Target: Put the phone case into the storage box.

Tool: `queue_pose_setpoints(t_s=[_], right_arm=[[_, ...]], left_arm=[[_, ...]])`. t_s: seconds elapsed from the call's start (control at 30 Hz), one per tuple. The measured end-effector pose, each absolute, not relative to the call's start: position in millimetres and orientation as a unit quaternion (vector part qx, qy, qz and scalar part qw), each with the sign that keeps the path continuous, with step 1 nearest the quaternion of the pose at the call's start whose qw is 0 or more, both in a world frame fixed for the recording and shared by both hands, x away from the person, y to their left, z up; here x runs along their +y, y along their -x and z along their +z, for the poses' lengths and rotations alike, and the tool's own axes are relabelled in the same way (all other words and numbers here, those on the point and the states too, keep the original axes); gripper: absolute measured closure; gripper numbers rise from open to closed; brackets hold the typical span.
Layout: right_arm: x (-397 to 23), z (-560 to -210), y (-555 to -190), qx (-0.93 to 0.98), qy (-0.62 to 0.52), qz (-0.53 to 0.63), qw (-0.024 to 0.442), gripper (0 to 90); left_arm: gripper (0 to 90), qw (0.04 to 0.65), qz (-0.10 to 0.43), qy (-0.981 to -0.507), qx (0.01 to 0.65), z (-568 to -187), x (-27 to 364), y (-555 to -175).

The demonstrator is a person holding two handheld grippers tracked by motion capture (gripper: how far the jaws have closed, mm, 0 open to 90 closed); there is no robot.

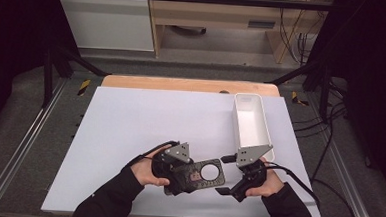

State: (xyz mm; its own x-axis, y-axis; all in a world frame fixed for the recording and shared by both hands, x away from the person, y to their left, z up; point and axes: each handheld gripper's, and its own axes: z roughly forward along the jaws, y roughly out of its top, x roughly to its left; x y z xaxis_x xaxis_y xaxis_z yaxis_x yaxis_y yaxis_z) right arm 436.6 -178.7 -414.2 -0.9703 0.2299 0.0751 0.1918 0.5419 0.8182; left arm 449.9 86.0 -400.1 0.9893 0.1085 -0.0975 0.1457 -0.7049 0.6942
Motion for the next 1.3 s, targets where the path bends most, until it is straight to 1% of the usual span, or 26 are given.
queue_pose_setpoints(t_s=[0.27, 0.53, 0.93, 1.17, 1.3], right_arm=[[-174.5, -415.7, -438.7, 0.881, -0.111, 0.459, 0.012, 3.6], [-167.7, -418.1, -437.9, 0.885, -0.097, 0.455, -0.007, 4.9], [-163.2, -422.1, -437.3, 0.885, -0.071, 0.459, -0.017, 6.9], [-164.6, -421.3, -437.2, 0.881, -0.058, 0.469, -0.012, 8.4], [-165.0, -421.5, -438.6, 0.884, -0.057, 0.463, -0.023, 9.7]], left_arm=[[11.5, 0.384, -0.032, -0.921, 0.058, -398.2, 85.0, -448.7], [11.5, 0.379, -0.035, -0.924, 0.04, -398.3, 80.8, -445.8], [11.5, 0.381, -0.042, -0.923, 0.027, -399.3, 76.3, -444.9], [11.5, 0.384, -0.041, -0.922, 0.024, -400.1, 76.9, -445.0], [11.5, 0.379, -0.04, -0.924, 0.019, -401.7, 76.0, -444.8]])
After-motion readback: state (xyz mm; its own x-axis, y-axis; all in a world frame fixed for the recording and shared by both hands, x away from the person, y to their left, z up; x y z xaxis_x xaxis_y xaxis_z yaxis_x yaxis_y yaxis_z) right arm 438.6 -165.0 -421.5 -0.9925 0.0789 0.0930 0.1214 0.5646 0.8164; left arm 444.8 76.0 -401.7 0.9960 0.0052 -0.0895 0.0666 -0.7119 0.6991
